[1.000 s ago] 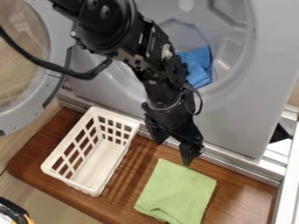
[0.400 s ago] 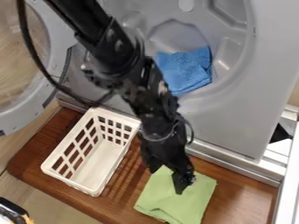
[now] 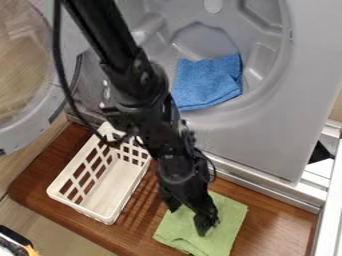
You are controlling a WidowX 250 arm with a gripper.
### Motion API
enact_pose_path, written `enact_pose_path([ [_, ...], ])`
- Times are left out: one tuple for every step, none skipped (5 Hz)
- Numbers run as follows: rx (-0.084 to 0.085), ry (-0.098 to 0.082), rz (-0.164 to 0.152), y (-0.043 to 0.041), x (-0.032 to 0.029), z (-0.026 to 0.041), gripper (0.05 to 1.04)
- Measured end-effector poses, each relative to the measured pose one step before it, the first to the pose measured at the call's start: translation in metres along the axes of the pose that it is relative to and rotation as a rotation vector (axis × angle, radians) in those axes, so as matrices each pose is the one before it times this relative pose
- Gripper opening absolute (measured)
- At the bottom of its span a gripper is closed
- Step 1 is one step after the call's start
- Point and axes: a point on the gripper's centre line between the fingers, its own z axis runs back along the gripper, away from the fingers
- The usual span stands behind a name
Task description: Move the green tablecloth from the top of the table to the white basket
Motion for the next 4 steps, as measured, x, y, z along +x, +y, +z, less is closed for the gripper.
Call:
enact_pose_path([
  [0.0229, 0.0055, -0.0107, 0.00140, -0.00331, -0.01528, 0.999],
  [-0.0041, -0.0138, -0.0046, -0.00015, 0.00494, -0.00810, 0.948],
  [-0.0073, -0.0066, 0.0022, -0.00052, 0.00383, -0.00223, 0.678],
  [0.0068, 0.0123, -0.0054, 0.00138, -0.00031, -0.00046, 0.398],
])
